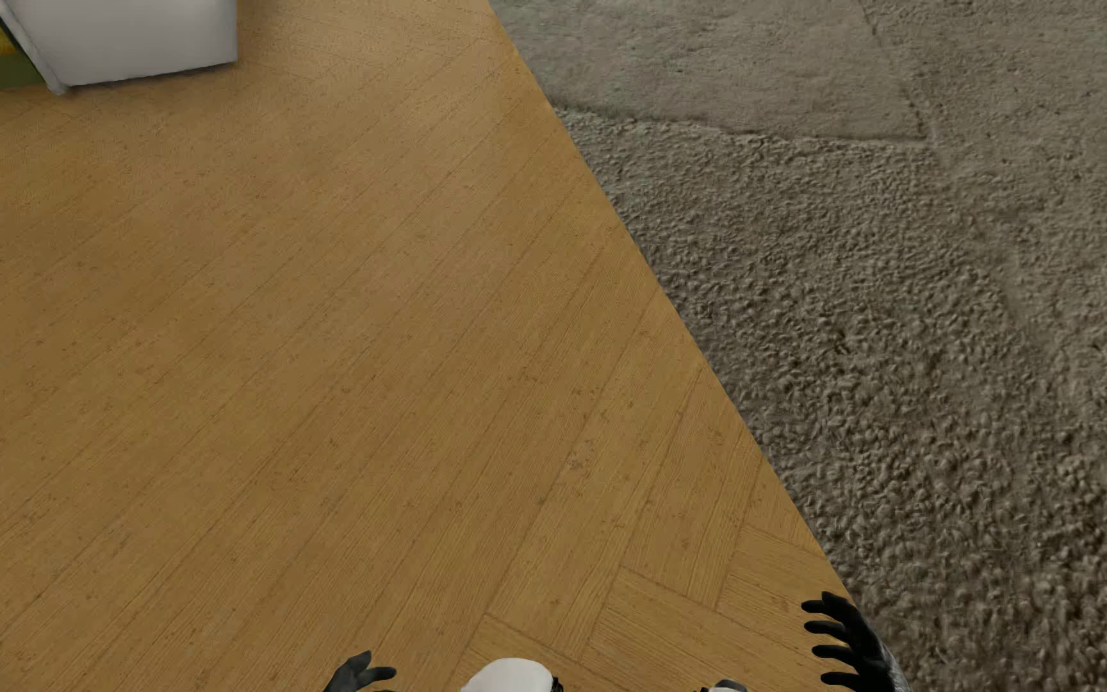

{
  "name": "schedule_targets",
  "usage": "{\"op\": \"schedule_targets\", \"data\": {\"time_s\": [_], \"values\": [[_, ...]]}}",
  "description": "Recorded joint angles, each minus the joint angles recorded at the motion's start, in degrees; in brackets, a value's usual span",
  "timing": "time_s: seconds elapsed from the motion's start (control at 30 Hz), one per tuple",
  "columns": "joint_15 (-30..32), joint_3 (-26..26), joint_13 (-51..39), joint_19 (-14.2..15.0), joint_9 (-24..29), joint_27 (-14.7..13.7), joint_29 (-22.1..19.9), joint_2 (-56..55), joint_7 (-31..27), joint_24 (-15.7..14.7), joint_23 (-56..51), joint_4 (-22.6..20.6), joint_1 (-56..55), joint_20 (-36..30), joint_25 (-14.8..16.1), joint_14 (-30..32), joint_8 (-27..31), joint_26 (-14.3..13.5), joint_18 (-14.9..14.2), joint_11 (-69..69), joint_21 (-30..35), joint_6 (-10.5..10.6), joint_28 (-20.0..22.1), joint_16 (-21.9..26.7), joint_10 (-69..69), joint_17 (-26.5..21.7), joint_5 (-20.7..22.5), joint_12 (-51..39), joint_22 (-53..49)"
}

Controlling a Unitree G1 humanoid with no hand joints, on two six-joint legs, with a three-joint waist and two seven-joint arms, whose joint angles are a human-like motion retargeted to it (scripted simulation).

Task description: Walk to the white armchair

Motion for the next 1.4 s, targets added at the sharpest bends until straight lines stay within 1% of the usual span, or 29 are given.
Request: {"op": "schedule_targets", "data": {"time_s": [0.03, 0.1, 0.13, 0.2, 0.33, 0.37, 0.4, 0.43, 0.47, 0.5, 0.53, 0.57, 0.6, 0.63, 0.7, 0.73, 0.77, 0.8, 0.87, 0.9, 0.97, 1.0, 1.07, 1.13, 1.17, 1.2, 1.23, 1.3, 1.4], "values": [[-2.27, 1.75, -1.53, 4.29, -0.53, 0.2, -1.53, 3.57, 1.44, 0.04, -3.26, 1.89, -1.19, 1.27, 1.45, -5.07, -1.65, 0.07, -1.99, -0.82, 1.55, 1.22, -1.35, 1.22, -4.83, 1.77, -0.76, 1.74, -1.08], [-7.56, 4.11, -4.61, 3.63, -2.95, -0.29, -2.77, 9.79, 0.64, 1.47, -6.73, 4.58, -1.14, 2.04, 2.6, -12.39, -4.52, 0.69, -5.08, -1.49, 4.5, 3.33, -1.2, 1.78, -17.57, 5.02, -1.7, 4.7, -0.4], [-8.86, 3.08, -6.32, 6.28, -2.97, -0.6, -2.6, 10.64, 1.08, 1.72, -6.07, 4.44, 1.51, 0.77, 1.96, -9.23, -3.07, 0.62, 0.08, 3.24, 5.81, 3.06, -0.39, 2.85, -19.5, 6.97, -2.65, 5.91, 1.19], [2.7, -3.75, -3.74, 10.36, -3.44, -1.19, -0.8, 2.32, -0.16, 1.87, -4.24, 1.75, 5.97, -2.57, -0.45, -12.42, 5.86, -0.43, 0.25, 20.83, 5.74, 0.12, 2.24, 4.49, -21.06, 9.1, -0.54, 5.86, 6.56], [-4.52, -11.1, 8.24, 15.53, -2.9, 5.3, 3.09, -5.8, -5.82, 3.86, -4.79, -1.46, 19.22, -1.62, -3.88, -14.09, 7.68, -1.48, -0.93, 10.42, -2.05, -7.02, 5.26, -0.82, -31.53, 3.85, 1.54, -3.18, 0.19], [-3.16, -10.79, 8.1, 15.53, -1.96, 5.04, 2.9, -5.24, -6.71, 5.16, -3.68, -2.31, 18.18, -0.81, -3.64, -11.84, 7.19, -1.73, -0.15, 3.06, -2.48, -8.49, 4.25, -1.46, -25.65, 4.03, 0.89, -5.3, -1.35], [5.14, -7.88, 7.01, 14.84, -0.35, 1.99, 2.2, -1.74, -6.07, 5.72, 0.35, -2.46, 13.76, -1.2, -2.31, -4.54, 5.86, -1.84, 2.46, -4.65, -2.13, -8.1, 2.67, -1.83, -12.77, 1.95, -0.62, -6.37, -2.7], [2.13, -4.97, 4.5, 9.4, 0.92, 0.23, 0.69, 0.41, -3.57, 5.11, -0.2, -0.37, 7.5, -1.22, -0.04, 3.4, 3.34, -2.42, 2.86, -3.51, -2.14, -4.95, 0.06, -0.63, -3.85, -0.51, -1.02, -4.68, -1.73], [-0.65, -2.57, 1.22, 2.73, 1.77, -0.84, -1.12, 3.41, -0.57, 4.43, -2.0, 1.82, 3.27, 0.16, 1.96, 2.49, 1.32, -2.74, 2.03, -3.26, -1.39, -2.28, -2.58, 1.33, -3.27, -0.55, -1.88, -1.02, -0.56], [-2.8, 0.95, -2.0, 3.07, 1.45, -1.4, -2.74, 6.87, 1.01, 4.24, -3.32, 4.46, 0.55, 3.08, 3.22, -3.45, -0.51, -2.02, 1.53, -4.27, 0.86, 0.95, -4.29, 2.37, -7.22, 0.99, -2.01, 2.34, -0.53], [-5.65, 2.99, -5.19, 7.09, -0.14, -0.67, -3.48, 9.4, 0.96, 4.45, -5.91, 5.99, -0.74, 3.19, 3.37, -8.41, -1.87, -0.67, 0.68, -4.08, 3.3, 3.51, -3.68, 3.02, -14.53, 4.03, -2.52, 5.5, -0.66], [-7.93, 3.63, -7.84, 7.97, -1.35, -0.6, -3.27, 10.25, 0.17, 4.43, -6.89, 5.95, 0.36, 2.51, 2.52, -8.03, -1.22, 0.68, -2.92, 0.13, 6.1, 5.37, -1.91, 2.37, -21.48, 5.96, -3.17, 7.99, 0.49], [-3.72, 2.45, -9.46, 6.56, -1.03, -1.52, -2.25, 7.54, -0.38, 3.84, -4.67, 4.0, 3.19, -1.9, 0.91, -9.81, 1.94, 2.04, -1.87, 11.3, 6.89, 5.81, 0.38, 2.62, -21.12, 8.32, -4.1, 7.58, 4.02], [3.1, 0.6, -7.06, 4.96, -0.92, -2.54, -0.51, 3.62, -1.28, 2.51, -3.22, 2.71, 6.1, -4.15, -0.9, -11.74, 6.14, 3.08, -2.06, 18.35, 6.36, 4.83, 2.23, 2.69, -21.86, 8.94, -2.22, 5.99, 5.58], [-4.52, -3.69, 1.62, 2.75, -0.95, -4.07, 3.02, -0.47, -2.67, -0.39, -1.62, -0.17, 11.17, -0.93, -4.66, -15.0, 9.62, 4.39, -2.4, 3.93, 1.56, 0.21, 5.18, -0.62, -23.03, 6.45, -0.36, 2.39, -1.39], [-5.39, -4.2, 3.97, 6.84, -1.3, -3.97, 3.6, 1.23, -4.25, -1.36, -0.02, -0.4, 10.03, -0.33, -5.14, -13.96, 8.83, 3.16, -1.72, 3.16, 0.5, -0.26, 5.32, -2.43, -16.64, 2.9, -0.7, 0.18, -2.43], [-8.23, -3.49, 5.2, 9.04, -1.87, -2.31, 3.1, 3.87, -4.19, -1.97, -0.64, 0.51, 7.29, -0.82, -4.44, -9.1, 6.66, 1.17, 0.94, 3.34, 0.17, 0.55, 3.86, -3.21, -9.39, -0.02, -1.23, -0.88, -0.6], [-10.03, -1.9, 4.38, 6.73, -2.39, 0.07, 1.39, 7.79, -1.95, -2.13, -0.29, 1.87, 5.41, -0.39, -2.85, -4.53, 4.55, -0.66, 2.5, 1.38, 0.12, 1.14, 0.88, -2.97, -6.13, -0.41, -1.7, 0.17, 0.57], [-11.88, 3.71, -1.52, 8.33, -3.09, 6.19, -3.08, 16.17, 1.67, -1.2, -5.4, 2.34, 1.92, 1.61, 1.1, -5.63, 0.79, -1.53, 0.02, -4.69, 1.63, 2.17, -5.1, -0.26, -7.89, 3.18, -2.7, 3.49, -1.64], [-11.51, 4.65, -6.09, 9.38, -2.88, 6.68, -4.28, 17.46, 1.51, -0.08, -8.39, 3.38, 1.59, 2.27, 2.65, -8.46, 0.12, -1.61, -1.71, -1.61, 3.44, 2.74, -6.16, 1.38, -15.14, 6.08, -2.82, 5.71, -2.29], [-0.26, 0.9, -8.17, 11.56, -2.38, -2.12, -2.12, 8.72, -0.65, 1.7, -3.04, 2.15, 6.78, -2.71, 2.48, -13.31, 6.09, -1.5, 0.36, 18.82, 4.62, 0.57, -3.03, 3.65, -22.29, 10.3, 0.18, 6.0, 7.06], [-2.06, -1.81, -3.99, 12.01, -2.0, -5.33, 0.45, 3.6, -1.81, 1.61, -2.57, 0.77, 10.04, -2.58, 0.94, -14.2, 7.42, 0.15, 0.31, 21.85, 4.08, -1.85, -0.85, 3.06, -25.05, 8.73, 2.21, 5.2, 5.9], [-6.17, -7.89, 4.35, 12.73, -0.08, -4.8, 5.17, -3.98, -4.39, 2.23, -4.16, -1.31, 17.41, -1.07, -3.1, -16.07, 6.83, 3.54, 0.35, 11.98, 0.38, -5.49, 4.73, 0.64, -28.83, 5.84, 2.57, 1.38, 1.22], [0.3, -8.16, 6.46, 14.32, 0.79, -3.53, 6.09, -5.65, -4.61, 2.94, -0.36, -3.16, 15.23, 0.13, -4.41, -9.78, 6.61, 5.62, 0.98, -1.32, -1.55, -8.17, 7.0, -0.18, -15.53, 2.11, 1.41, -3.98, -2.11], [2.89, -5.75, 5.18, 12.42, 1.07, -3.46, 4.53, -3.28, -3.74, 3.07, 2.15, -2.2, 11.22, -0.44, -3.36, -0.91, 4.85, 5.56, 1.63, -1.08, -1.22, -6.52, 5.52, -0.38, -6.04, -0.28, 0.67, -5.33, -0.72], [0.03, -3.66, 1.95, 6.42, 1.42, -1.75, 2.06, -0.08, -1.87, 2.96, 0.05, -0.5, 5.89, 1.05, -1.58, 4.29, 2.42, 4.62, 0.77, -1.12, -1.68, -3.49, 2.24, -0.31, -0.51, -1.79, 0.24, -3.32, 0.9], [-2.4, -0.27, -2.39, 1.97, 1.95, -0.14, -0.66, 3.76, -0.2, 3.36, -2.76, 1.05, 2.05, 1.76, 0.4, 0.01, 0.71, 4.04, -0.21, -1.74, -1.37, -0.61, -1.13, 0.92, -1.46, -0.98, -0.17, 0.55, -0.41], [-6.09, 4.0, -8.75, 8.74, -0.12, 0.04, -4.32, 8.56, -0.59, 6.12, -7.35, 4.8, -1.23, 3.02, 3.02, -7.99, -0.64, 2.83, -2.27, 0.9, 2.0, 4.02, -3.74, 1.72, -18.07, 3.86, -1.65, 6.92, -0.14], [-0.2, -0.79, -3.39, 10.9, -1.05, -7.13, -1.33, 1.39, -1.71, 4.64, -2.38, 0.08, 8.33, -2.41, 0.53, -10.54, 7.43, 2.46, -1.36, 15.81, 5.92, 1.11, -0.15, 2.88, -25.12, 8.2, 0.04, 5.1, 5.3]]}}
